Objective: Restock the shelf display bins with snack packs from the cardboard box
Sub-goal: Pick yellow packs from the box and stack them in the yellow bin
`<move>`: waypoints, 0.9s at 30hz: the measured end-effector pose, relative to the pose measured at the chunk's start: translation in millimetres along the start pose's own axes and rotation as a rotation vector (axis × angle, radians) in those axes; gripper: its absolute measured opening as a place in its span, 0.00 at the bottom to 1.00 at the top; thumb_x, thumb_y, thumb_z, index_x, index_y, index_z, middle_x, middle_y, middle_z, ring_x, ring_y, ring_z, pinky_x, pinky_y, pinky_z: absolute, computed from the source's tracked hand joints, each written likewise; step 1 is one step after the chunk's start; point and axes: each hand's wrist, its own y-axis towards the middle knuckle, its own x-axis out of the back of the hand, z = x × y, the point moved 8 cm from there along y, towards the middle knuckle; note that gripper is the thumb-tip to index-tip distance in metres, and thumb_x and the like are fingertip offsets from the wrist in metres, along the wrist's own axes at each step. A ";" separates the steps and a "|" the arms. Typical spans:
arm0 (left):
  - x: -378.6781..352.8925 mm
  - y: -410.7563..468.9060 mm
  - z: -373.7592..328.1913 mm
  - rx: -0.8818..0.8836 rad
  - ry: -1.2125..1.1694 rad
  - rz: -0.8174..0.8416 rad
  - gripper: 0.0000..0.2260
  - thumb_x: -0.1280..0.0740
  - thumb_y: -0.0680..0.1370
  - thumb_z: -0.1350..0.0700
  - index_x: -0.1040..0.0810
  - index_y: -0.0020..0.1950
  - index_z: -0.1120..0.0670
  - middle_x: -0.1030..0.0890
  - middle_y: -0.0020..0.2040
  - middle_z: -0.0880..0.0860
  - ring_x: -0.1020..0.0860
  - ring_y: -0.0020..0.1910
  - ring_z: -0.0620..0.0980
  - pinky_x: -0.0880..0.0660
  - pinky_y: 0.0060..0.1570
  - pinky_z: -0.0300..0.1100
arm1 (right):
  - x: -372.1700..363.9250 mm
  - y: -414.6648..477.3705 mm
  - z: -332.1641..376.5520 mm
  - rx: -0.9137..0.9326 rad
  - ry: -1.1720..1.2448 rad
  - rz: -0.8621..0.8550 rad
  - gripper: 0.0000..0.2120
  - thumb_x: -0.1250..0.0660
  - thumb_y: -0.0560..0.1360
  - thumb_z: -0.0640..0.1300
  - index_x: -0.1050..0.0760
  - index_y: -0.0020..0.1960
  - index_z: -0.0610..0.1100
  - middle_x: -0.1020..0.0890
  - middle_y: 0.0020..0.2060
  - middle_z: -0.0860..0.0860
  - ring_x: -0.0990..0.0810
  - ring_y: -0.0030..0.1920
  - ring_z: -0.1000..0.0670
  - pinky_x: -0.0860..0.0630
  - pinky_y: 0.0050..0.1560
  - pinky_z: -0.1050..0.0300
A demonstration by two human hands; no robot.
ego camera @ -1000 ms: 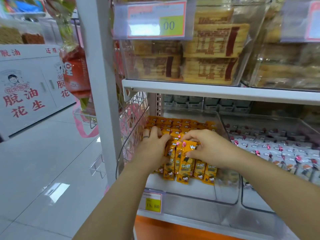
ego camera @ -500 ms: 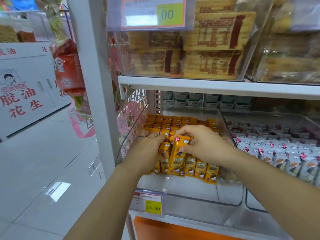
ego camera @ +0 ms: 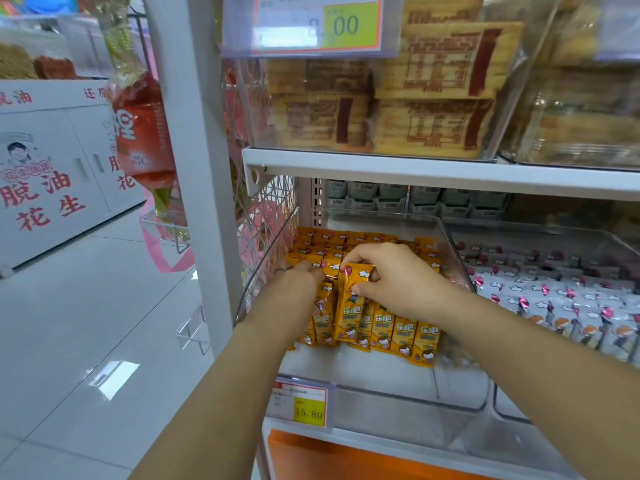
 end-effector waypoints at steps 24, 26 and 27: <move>17.4 -13.4 5.9 -0.037 -0.508 -0.152 0.26 0.32 0.77 0.61 0.34 0.73 0.49 0.35 0.71 0.52 0.34 0.68 0.52 0.37 0.62 0.36 | -12.3 12.0 -6.3 -0.042 -0.204 -0.136 0.23 0.29 0.73 0.50 0.28 0.66 0.54 0.27 0.63 0.51 0.31 0.65 0.49 0.30 0.63 0.49; 25.0 -22.0 8.1 -0.065 -0.578 -0.147 0.24 0.34 0.78 0.62 0.32 0.72 0.48 0.33 0.70 0.51 0.31 0.66 0.49 0.36 0.56 0.30 | -5.5 11.4 1.3 0.015 -0.122 -0.199 0.17 0.29 0.73 0.48 0.24 0.61 0.52 0.23 0.56 0.53 0.26 0.56 0.54 0.27 0.58 0.55; 29.1 -28.3 8.7 -0.082 -0.621 -0.147 0.22 0.34 0.78 0.62 0.30 0.70 0.48 0.30 0.68 0.50 0.30 0.65 0.48 0.35 0.54 0.28 | -9.0 12.3 6.4 0.044 -0.061 -0.171 0.13 0.29 0.73 0.47 0.22 0.58 0.51 0.21 0.49 0.55 0.25 0.48 0.59 0.26 0.51 0.61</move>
